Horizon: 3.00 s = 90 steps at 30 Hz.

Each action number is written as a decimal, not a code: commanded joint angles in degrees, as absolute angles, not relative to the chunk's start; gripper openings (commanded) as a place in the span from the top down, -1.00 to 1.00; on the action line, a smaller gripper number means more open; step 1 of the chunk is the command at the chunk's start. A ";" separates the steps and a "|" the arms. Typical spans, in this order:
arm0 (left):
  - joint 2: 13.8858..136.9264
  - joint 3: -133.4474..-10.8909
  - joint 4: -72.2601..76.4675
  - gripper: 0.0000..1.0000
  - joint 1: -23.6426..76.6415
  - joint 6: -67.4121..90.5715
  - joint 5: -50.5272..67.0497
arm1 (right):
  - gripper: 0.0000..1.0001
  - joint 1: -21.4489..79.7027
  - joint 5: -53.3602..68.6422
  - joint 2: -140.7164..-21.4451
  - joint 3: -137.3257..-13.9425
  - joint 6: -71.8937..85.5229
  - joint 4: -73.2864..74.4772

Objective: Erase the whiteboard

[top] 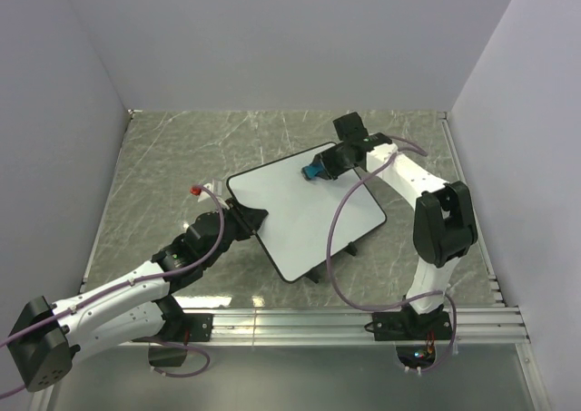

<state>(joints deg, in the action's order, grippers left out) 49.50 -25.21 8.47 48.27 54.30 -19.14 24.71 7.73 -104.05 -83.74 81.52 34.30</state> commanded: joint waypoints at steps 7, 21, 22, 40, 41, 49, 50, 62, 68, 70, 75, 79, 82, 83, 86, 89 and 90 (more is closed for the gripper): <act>51.24 -23.38 -6.06 0.99 50.10 40.61 -18.02 | 1.00 19.78 3.69 -107.31 -84.98 74.54 41.30; 51.15 -23.55 -6.24 0.99 50.45 40.61 -18.72 | 1.00 35.58 10.27 -112.15 -102.84 83.93 44.39; 50.98 -23.47 -6.24 0.99 50.54 40.61 -18.72 | 1.00 36.20 10.54 -111.97 -102.31 84.98 44.04; 50.89 -23.55 -6.50 0.99 50.80 40.69 -19.16 | 1.00 21.62 0.09 -110.92 -87.64 70.84 52.21; 50.89 -23.55 -6.59 0.99 50.80 40.78 -19.16 | 1.00 21.62 0.09 -109.96 -85.45 71.01 52.03; 51.15 -23.55 -6.50 0.99 50.80 40.69 -19.16 | 1.00 27.94 3.86 -112.39 -93.67 73.04 50.71; 51.24 -23.64 -6.50 0.99 50.80 40.78 -19.07 | 1.00 28.82 4.13 -113.63 -99.00 73.12 51.41; 51.07 -23.64 -6.68 0.99 50.80 40.87 -19.42 | 1.00 35.25 6.68 -119.89 -108.51 76.37 54.68; 50.98 -23.55 -6.68 0.99 50.80 40.78 -19.16 | 1.00 30.78 5.37 -111.45 -90.37 76.12 49.22; 50.98 -23.55 -6.77 0.99 51.06 40.70 -19.34 | 1.00 29.19 3.70 -111.36 -88.60 73.92 49.66; 51.15 -23.64 -6.68 0.99 51.06 40.87 -19.25 | 1.00 26.72 1.94 -114.60 -89.90 69.53 51.50; 51.33 -23.73 -6.77 0.99 51.06 40.87 -19.25 | 1.00 27.42 2.11 -117.85 -95.95 69.17 52.91; 51.42 -23.73 -6.68 0.99 51.06 40.87 -19.25 | 1.00 29.08 3.07 -119.35 -101.48 70.05 54.22; 51.33 -23.73 -6.77 0.99 51.06 40.87 -19.25 | 1.00 29.44 3.51 -119.79 -103.08 70.57 55.10; 51.50 -23.73 -6.86 0.99 51.06 40.87 -19.42 | 1.00 31.64 4.48 -121.46 -108.62 71.36 56.95; 51.42 -23.82 -6.94 0.99 51.06 40.87 -19.69 | 1.00 33.56 5.27 -121.03 -108.90 73.64 57.40; 51.42 -23.82 -6.86 0.99 51.06 40.87 -19.69 | 1.00 34.01 6.06 -119.37 -107.50 74.35 56.52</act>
